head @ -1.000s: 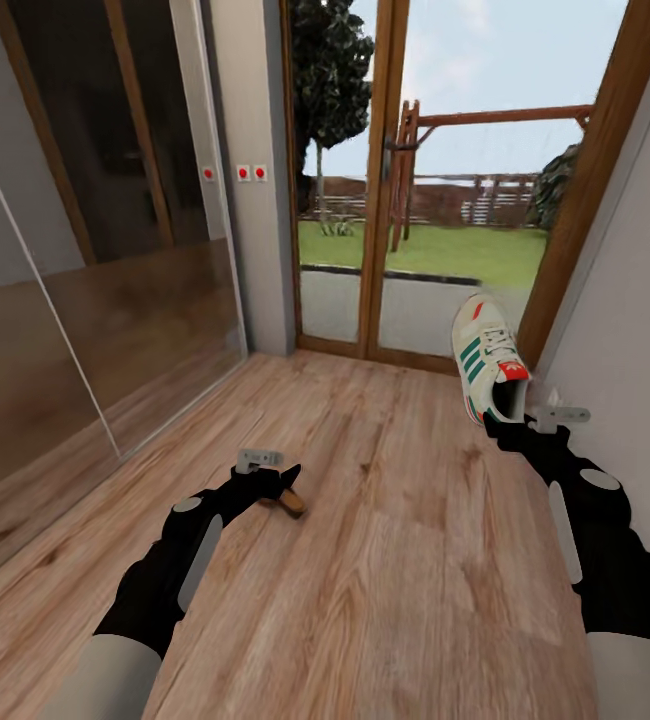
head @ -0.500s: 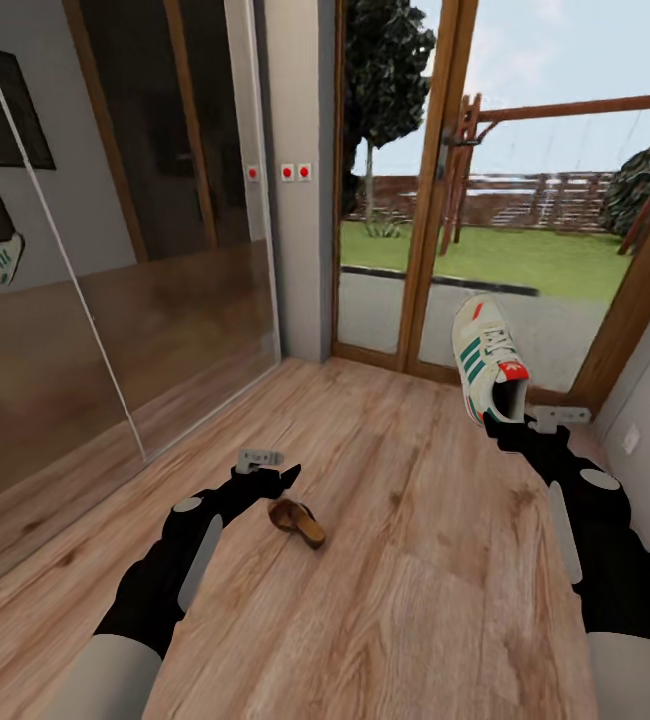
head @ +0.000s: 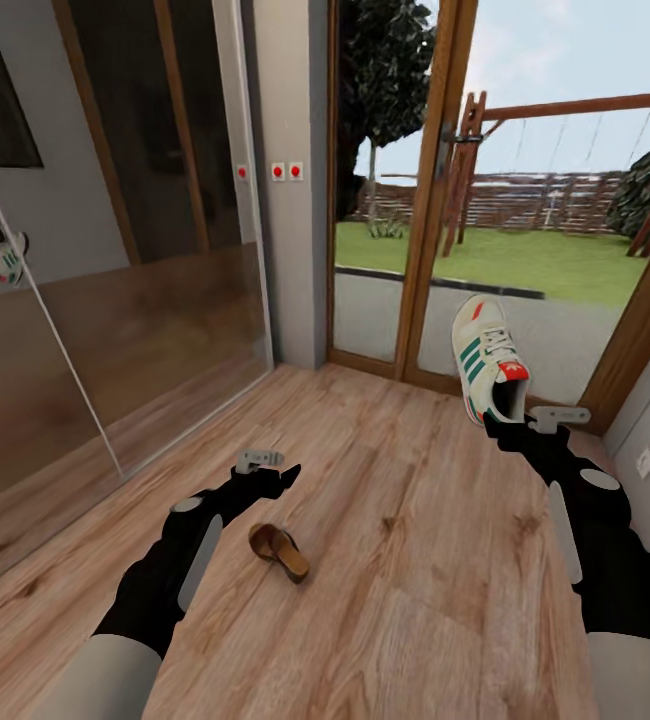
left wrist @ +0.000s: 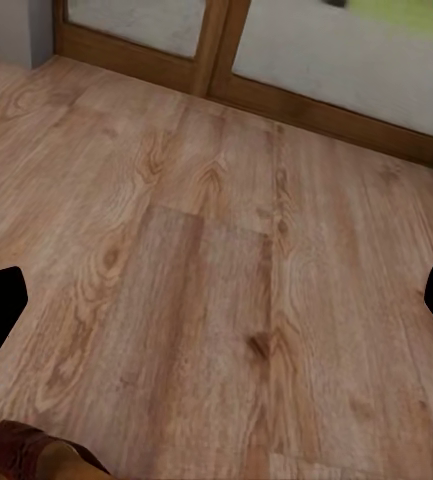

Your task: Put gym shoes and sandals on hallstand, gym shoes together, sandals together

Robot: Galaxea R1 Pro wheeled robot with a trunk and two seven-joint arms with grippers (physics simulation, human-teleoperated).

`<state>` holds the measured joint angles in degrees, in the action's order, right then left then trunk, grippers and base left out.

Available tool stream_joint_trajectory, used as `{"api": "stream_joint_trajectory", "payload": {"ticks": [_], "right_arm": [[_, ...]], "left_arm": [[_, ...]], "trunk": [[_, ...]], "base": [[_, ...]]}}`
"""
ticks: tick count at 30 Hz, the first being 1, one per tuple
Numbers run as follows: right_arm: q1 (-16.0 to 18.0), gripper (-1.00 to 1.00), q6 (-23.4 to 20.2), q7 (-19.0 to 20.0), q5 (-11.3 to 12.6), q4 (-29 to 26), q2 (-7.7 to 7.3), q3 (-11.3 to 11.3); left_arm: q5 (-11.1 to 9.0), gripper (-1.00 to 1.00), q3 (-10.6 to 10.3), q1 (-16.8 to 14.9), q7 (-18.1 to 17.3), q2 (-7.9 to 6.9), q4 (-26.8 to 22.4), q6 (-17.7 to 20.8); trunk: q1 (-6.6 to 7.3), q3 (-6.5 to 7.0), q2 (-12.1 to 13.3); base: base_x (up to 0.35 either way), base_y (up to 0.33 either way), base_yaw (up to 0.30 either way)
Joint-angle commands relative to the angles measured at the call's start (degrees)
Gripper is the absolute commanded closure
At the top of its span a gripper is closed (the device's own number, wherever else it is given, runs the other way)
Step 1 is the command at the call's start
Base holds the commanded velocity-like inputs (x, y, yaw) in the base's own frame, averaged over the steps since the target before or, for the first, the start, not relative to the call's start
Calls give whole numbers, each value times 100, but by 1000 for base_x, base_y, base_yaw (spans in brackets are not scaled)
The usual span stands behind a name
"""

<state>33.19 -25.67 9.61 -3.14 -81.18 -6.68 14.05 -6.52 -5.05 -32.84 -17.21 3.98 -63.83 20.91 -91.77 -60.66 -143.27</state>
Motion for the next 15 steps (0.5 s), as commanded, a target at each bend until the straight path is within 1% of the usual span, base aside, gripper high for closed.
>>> {"api": "stream_joint_trajectory", "payload": {"ticks": [1, 15], "right_arm": [[3, 100, -27, 41, -29, -6, 1, 10], [3, 100, -26, 33, -27, -4, 1, 10]], "left_arm": [[-60, -100, 2, -3, -1, 0, -6, 53], [-60, -100, 4, -3, -1, 3, -6, 53]], "trunk": [[-1, -6, -2], [-1, -6, -2]], "base": [[212, -221, 0], [183, -240, 0]]}}
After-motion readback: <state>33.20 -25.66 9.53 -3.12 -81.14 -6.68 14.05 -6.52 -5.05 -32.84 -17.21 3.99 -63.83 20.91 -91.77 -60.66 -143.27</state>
